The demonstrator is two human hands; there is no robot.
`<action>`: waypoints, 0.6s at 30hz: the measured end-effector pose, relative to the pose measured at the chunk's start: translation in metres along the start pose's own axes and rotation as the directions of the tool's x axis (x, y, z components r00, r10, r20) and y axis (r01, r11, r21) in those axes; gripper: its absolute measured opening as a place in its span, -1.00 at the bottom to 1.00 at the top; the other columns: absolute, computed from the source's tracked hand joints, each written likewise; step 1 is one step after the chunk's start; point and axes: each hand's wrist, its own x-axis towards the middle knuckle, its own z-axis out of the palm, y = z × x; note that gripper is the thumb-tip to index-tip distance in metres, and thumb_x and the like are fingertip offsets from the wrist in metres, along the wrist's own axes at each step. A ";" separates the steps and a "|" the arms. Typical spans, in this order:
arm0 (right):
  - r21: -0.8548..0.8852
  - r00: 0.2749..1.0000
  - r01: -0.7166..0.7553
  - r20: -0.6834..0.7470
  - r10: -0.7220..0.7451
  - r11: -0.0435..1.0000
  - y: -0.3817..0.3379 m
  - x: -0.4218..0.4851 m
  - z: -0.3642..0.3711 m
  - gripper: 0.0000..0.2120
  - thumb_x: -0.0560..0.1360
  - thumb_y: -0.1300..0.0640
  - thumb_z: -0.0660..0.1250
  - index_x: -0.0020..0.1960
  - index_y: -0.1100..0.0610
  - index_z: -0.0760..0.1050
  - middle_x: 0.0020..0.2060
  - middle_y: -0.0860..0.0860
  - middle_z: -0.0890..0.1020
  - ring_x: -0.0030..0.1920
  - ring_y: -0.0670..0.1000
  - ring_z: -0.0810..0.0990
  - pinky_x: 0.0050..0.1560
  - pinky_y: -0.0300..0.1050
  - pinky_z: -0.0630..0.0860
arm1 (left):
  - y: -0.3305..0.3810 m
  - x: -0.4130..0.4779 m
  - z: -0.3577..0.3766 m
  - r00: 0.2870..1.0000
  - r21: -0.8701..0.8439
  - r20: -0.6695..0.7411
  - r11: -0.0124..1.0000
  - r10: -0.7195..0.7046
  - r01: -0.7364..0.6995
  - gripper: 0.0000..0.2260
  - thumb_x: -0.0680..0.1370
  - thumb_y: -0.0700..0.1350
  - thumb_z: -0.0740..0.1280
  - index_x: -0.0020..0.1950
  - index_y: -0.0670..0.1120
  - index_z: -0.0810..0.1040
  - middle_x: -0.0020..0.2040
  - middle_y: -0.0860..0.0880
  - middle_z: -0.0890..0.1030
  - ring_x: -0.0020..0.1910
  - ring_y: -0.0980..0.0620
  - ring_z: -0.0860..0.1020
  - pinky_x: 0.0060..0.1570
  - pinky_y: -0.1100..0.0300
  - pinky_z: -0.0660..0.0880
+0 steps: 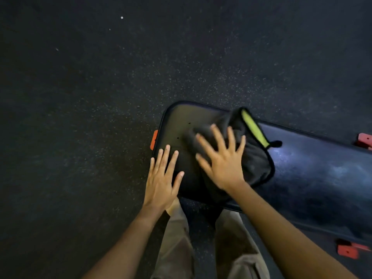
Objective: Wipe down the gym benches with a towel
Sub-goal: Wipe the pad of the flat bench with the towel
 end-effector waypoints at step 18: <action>-0.038 0.877 0.479 0.050 -0.477 0.877 -0.003 0.011 -0.006 -0.50 0.54 -0.21 0.14 0.47 -0.20 0.26 0.50 0.05 0.28 0.46 0.27 0.24 0.38 0.40 0.13 | -0.024 -0.034 0.006 0.995 -0.143 -0.015 0.985 -0.097 0.094 -0.51 0.62 0.06 0.05 0.53 -0.04 0.07 0.54 -0.09 0.06 0.52 -0.03 -0.01 0.45 -0.01 -0.02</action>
